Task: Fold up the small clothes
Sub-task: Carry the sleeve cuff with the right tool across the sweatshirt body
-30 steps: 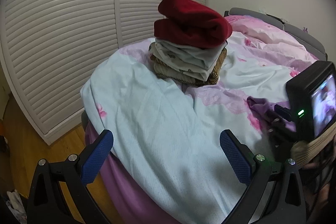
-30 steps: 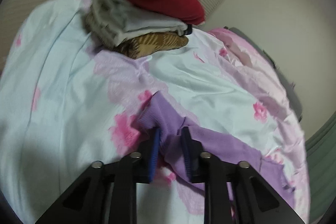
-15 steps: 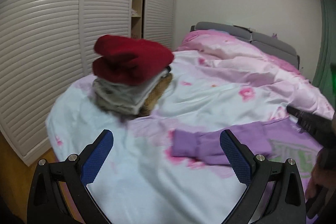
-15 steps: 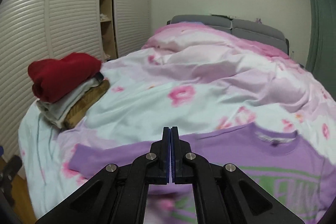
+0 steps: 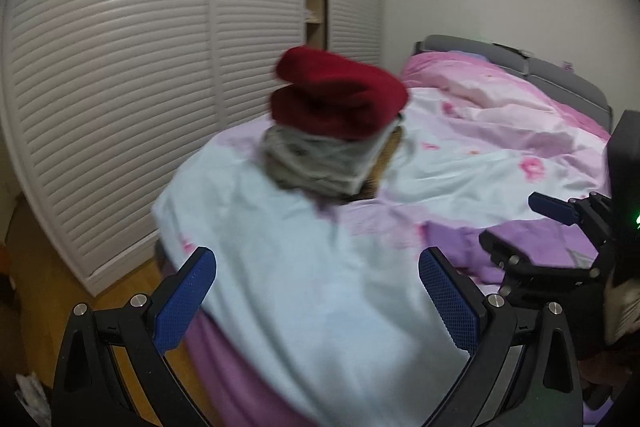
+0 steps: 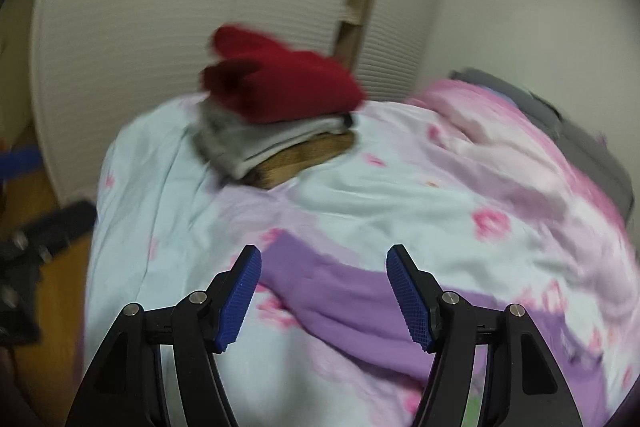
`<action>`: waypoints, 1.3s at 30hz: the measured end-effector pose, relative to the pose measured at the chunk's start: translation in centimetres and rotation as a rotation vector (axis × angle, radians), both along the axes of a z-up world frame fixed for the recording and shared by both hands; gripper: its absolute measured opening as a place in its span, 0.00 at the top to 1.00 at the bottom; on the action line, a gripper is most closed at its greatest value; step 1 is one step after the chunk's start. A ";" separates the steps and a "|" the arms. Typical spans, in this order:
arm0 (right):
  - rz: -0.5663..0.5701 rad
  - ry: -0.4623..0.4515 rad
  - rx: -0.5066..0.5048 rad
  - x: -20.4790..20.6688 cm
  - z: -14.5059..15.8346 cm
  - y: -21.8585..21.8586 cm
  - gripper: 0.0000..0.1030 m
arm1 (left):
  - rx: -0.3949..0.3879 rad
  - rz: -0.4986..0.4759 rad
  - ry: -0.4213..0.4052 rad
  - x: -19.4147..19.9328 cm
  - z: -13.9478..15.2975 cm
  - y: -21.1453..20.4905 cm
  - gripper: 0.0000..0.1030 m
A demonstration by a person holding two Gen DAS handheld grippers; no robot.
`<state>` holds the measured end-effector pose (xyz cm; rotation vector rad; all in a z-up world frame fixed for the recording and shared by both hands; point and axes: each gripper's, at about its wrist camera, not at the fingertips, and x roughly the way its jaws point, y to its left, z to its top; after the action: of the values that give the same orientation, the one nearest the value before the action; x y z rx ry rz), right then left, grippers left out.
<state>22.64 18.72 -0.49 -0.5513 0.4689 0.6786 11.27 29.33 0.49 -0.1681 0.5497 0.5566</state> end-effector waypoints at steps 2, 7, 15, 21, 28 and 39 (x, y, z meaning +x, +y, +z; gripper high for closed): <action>0.032 -0.035 -0.099 -0.3 -1.5 2.0 0.36 | -0.015 0.020 0.006 -0.5 -0.6 1.2 0.00; 0.068 -0.108 -0.319 -0.5 -5.5 4.6 0.37 | -0.054 0.039 0.015 -1.1 -2.4 3.1 0.00; 0.053 -0.194 -0.479 0.5 -9.6 8.1 0.40 | -0.105 0.049 0.031 -0.9 -4.4 4.6 0.00; -0.021 -0.187 -0.401 2.2 -9.1 8.8 0.90 | -0.108 0.076 0.023 -1.4 -4.1 5.6 0.00; -0.203 -0.105 -0.084 3.6 -2.9 2.3 0.91 | -0.117 0.042 0.005 -0.4 -3.0 4.0 0.00; -0.533 0.111 0.417 7.2 3.7 -17.2 0.91 | -0.068 -0.138 -0.066 4.6 1.6 -5.4 0.00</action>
<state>29.86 1.47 3.23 0.0145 0.5329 0.2788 15.92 23.96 2.08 -0.2112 0.5121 0.3969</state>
